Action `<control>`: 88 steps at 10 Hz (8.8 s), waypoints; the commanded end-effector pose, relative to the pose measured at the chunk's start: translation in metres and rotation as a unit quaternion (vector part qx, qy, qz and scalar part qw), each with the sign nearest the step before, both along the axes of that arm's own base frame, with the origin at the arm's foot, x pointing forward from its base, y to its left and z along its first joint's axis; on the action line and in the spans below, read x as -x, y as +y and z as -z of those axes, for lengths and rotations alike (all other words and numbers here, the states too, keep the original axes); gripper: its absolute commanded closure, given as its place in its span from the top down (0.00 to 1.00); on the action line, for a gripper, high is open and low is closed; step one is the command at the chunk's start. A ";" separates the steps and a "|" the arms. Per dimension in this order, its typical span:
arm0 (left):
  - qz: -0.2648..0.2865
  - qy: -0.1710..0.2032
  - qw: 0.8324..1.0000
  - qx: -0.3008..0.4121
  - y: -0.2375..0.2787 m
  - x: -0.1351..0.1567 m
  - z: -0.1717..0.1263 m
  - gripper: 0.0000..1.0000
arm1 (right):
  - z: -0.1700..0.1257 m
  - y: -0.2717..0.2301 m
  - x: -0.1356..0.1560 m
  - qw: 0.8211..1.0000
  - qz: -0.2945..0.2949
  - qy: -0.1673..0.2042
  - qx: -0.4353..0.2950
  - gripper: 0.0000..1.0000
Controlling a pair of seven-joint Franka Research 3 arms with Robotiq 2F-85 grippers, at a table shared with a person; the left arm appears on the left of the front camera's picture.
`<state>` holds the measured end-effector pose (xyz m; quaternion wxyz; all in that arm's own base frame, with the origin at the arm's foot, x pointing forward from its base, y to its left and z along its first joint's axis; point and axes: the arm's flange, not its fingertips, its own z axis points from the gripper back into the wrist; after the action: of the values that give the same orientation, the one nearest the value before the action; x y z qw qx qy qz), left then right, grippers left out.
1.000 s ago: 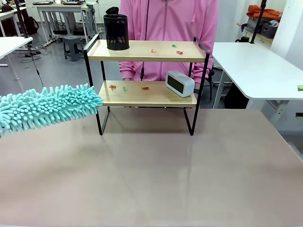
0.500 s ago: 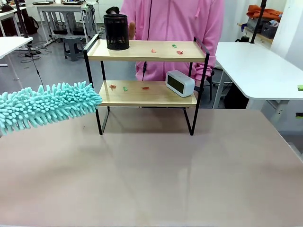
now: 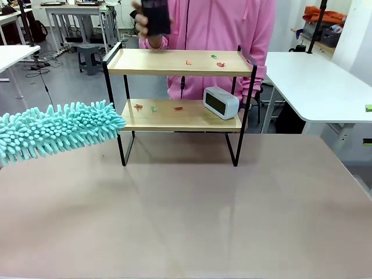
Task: Clean the shelf.
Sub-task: Clean the specific tier of the Shelf with the Duster once objects are removed, then clean the remaining tier of the Shelf with the Duster once objects are removed.
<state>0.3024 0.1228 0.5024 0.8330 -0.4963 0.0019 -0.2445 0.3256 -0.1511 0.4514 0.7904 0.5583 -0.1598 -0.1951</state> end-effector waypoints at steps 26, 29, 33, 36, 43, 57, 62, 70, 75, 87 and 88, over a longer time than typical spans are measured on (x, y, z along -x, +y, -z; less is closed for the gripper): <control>-0.308 -0.164 0.921 -0.176 -0.296 -0.074 -0.194 0.13 | 0.000 0.001 -0.001 1.000 0.000 -0.012 -0.003 1.00; -0.286 -0.179 0.919 -0.203 -0.324 -0.097 -0.178 0.13 | 0.000 0.001 -0.001 1.000 0.000 -0.012 -0.003 1.00; -0.240 -0.187 0.931 -0.201 -0.342 -0.112 -0.167 0.13 | 0.000 0.001 -0.001 1.000 0.000 -0.012 -0.003 1.00; -0.214 -0.199 0.937 -0.194 -0.358 -0.119 -0.165 0.13 | 0.000 0.001 -0.001 1.000 0.000 -0.012 -0.003 1.00; -0.107 -0.184 0.961 -0.179 -0.388 -0.128 -0.162 0.13 | 0.000 0.001 -0.001 1.000 0.000 -0.012 -0.003 1.00; 0.129 -0.137 0.980 -0.067 -0.253 -0.059 -0.194 0.13 | 0.000 0.001 -0.001 1.000 0.000 -0.012 -0.003 1.00; -0.236 -0.150 0.960 0.001 -0.046 0.013 -0.177 0.01 | 0.000 0.001 -0.001 1.000 0.000 -0.012 -0.003 1.00; -0.418 0.007 0.907 -0.051 0.015 -0.016 -0.034 0.00 | 0.000 0.001 -0.001 1.000 0.000 -0.012 -0.003 1.00; -0.418 0.007 0.907 -0.051 0.015 -0.016 -0.034 0.00 | 0.000 0.001 -0.001 1.000 0.000 -0.012 -0.003 1.00; -0.418 0.007 0.907 -0.051 0.015 -0.016 -0.034 0.00 | 0.000 0.001 -0.001 1.000 0.000 -0.012 -0.003 1.00; -0.418 0.007 0.907 -0.051 0.015 -0.016 -0.034 0.00 | 0.000 0.001 -0.001 1.000 0.000 -0.012 -0.003 1.00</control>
<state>0.3189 0.1360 0.5347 0.8825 -0.4103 -0.1848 0.1365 0.3255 -0.1517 0.4510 0.7908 0.5575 -0.1589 -0.1961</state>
